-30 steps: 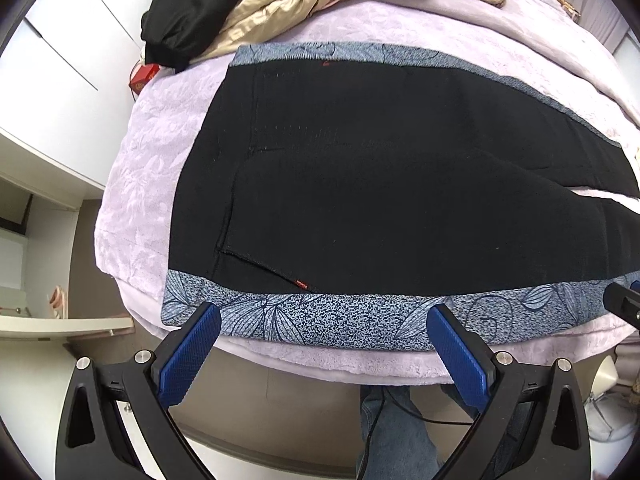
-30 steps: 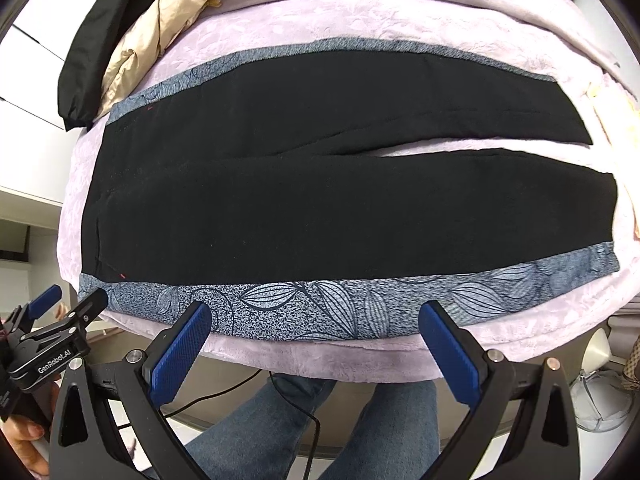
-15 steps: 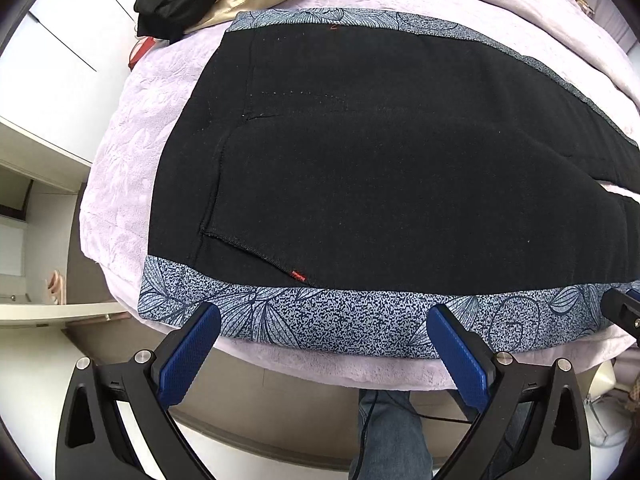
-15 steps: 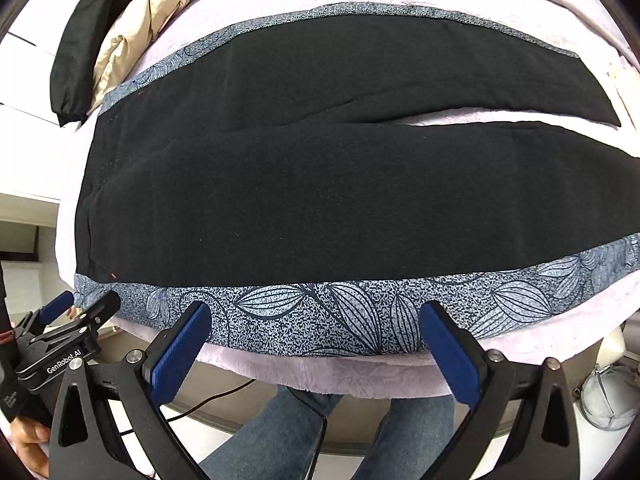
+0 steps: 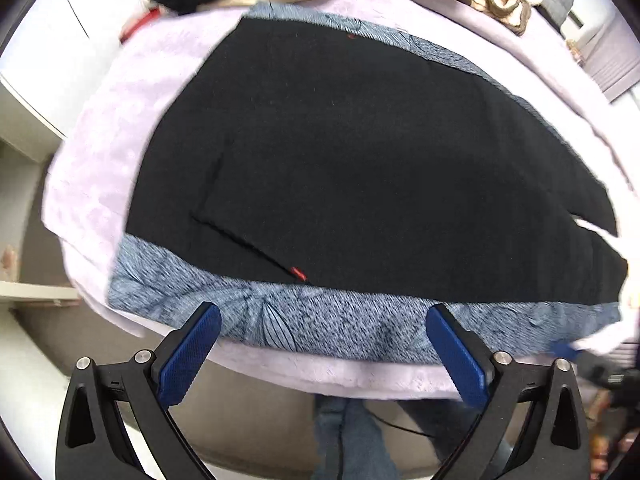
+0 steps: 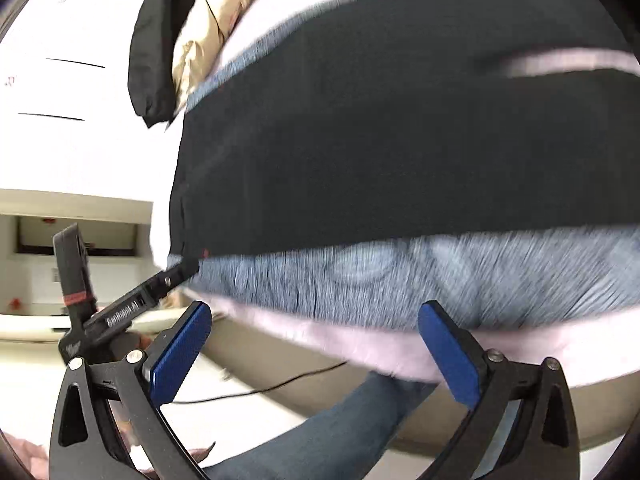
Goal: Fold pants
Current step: 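Close both grippers on the patterned side band of one trouser leg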
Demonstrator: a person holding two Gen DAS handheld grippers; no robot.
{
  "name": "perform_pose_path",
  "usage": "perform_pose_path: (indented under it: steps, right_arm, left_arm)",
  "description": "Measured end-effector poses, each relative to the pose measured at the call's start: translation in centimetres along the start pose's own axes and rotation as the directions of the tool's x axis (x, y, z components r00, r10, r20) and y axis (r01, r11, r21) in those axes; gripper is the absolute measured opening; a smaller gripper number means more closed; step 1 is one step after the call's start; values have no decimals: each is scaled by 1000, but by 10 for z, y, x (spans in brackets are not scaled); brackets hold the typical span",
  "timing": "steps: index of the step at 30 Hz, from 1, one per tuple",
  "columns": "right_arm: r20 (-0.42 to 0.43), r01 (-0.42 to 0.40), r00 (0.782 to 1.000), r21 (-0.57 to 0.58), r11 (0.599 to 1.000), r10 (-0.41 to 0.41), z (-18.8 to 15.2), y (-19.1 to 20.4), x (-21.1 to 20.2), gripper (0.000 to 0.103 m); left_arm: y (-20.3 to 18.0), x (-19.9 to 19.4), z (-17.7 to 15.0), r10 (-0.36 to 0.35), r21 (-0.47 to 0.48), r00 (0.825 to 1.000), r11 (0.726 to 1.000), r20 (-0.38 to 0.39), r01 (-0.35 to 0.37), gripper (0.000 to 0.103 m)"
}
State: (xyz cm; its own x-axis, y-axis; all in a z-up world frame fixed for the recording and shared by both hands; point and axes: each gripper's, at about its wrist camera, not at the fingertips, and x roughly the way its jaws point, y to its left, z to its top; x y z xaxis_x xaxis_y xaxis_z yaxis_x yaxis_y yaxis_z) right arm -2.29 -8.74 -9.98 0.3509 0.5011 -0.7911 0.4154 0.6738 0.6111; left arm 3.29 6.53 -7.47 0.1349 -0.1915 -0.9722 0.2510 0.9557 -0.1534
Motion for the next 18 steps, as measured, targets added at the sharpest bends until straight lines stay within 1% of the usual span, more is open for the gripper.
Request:
perform_pose_path:
  steps: [1,2,4,7,10,12,14,18]
  right_arm:
    - [-19,-35,999,27,999,35,-6,-8,7,80]
    - [-30,-48,998,51,998,49,-8,-13,12,69]
    - [-41,-86,995,112,990,91,-11,-25,23,67]
    - [4,-161,987,177,971,163,-16,-39,25,65]
    - [50,-211,977,199,957,205,-15,-44,21,62]
    - [100,-266,963,196,944,251,-10,-42,13,62]
    - [118,-281,958,190,941,263,-5,-40,9,62]
    - [71,-274,962,220,936,265,-1,-44,27,62]
  left_arm:
    - [3,0,-2,-17,-10,1000,1000,-8,17,90]
    - [7,1,-4,-38,-23,999,999,-21,37,90]
    - [13,2,-9,-56,-47,998,997,-27,55,90]
    - [18,3,-13,-66,-64,997,996,-33,64,90]
    - [23,4,-16,-74,-78,996,994,-42,71,90]
    - [27,3,-21,-79,-85,996,994,-41,75,90]
    - [33,1,-23,-90,-98,995,992,-38,85,90]
    - [37,-1,-26,-97,-118,995,989,-33,93,90]
